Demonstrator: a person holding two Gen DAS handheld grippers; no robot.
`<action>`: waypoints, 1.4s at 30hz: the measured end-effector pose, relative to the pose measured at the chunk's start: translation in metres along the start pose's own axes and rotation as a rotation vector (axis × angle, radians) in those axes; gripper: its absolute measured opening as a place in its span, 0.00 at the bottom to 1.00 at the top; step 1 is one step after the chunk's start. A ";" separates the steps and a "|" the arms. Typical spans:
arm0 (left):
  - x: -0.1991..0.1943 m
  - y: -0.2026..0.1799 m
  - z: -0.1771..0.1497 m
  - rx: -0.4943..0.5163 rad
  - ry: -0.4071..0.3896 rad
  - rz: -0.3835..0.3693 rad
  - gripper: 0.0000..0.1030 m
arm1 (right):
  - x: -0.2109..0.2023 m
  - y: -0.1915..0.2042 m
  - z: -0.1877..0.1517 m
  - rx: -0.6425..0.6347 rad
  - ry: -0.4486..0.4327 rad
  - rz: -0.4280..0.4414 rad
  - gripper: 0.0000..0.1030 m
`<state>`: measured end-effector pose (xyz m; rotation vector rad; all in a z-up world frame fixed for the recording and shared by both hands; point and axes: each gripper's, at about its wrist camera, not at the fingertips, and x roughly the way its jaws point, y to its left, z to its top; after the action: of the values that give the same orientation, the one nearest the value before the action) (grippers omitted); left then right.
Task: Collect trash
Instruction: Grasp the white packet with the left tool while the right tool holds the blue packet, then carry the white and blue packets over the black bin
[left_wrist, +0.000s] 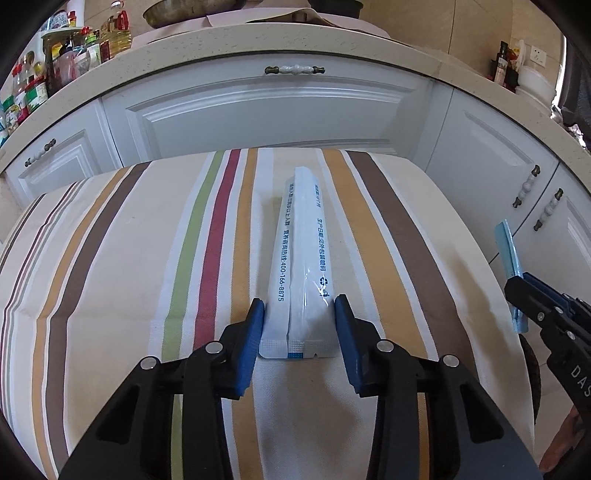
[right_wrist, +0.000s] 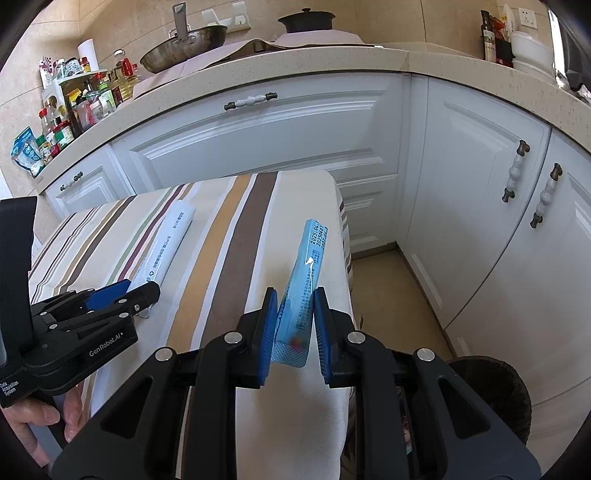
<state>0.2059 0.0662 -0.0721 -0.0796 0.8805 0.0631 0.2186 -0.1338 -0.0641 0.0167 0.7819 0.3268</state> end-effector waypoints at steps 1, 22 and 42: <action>0.000 0.000 0.000 -0.002 -0.001 -0.001 0.38 | 0.000 0.001 0.000 -0.001 -0.001 0.000 0.19; -0.043 0.012 -0.014 -0.018 -0.119 0.025 0.38 | -0.024 0.022 -0.005 -0.032 -0.057 0.019 0.19; -0.131 0.029 -0.066 -0.031 -0.256 0.053 0.38 | -0.115 0.056 -0.043 -0.105 -0.161 0.035 0.19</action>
<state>0.0689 0.0862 -0.0142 -0.0754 0.6263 0.1335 0.0972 -0.1190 -0.0081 -0.0414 0.6048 0.3944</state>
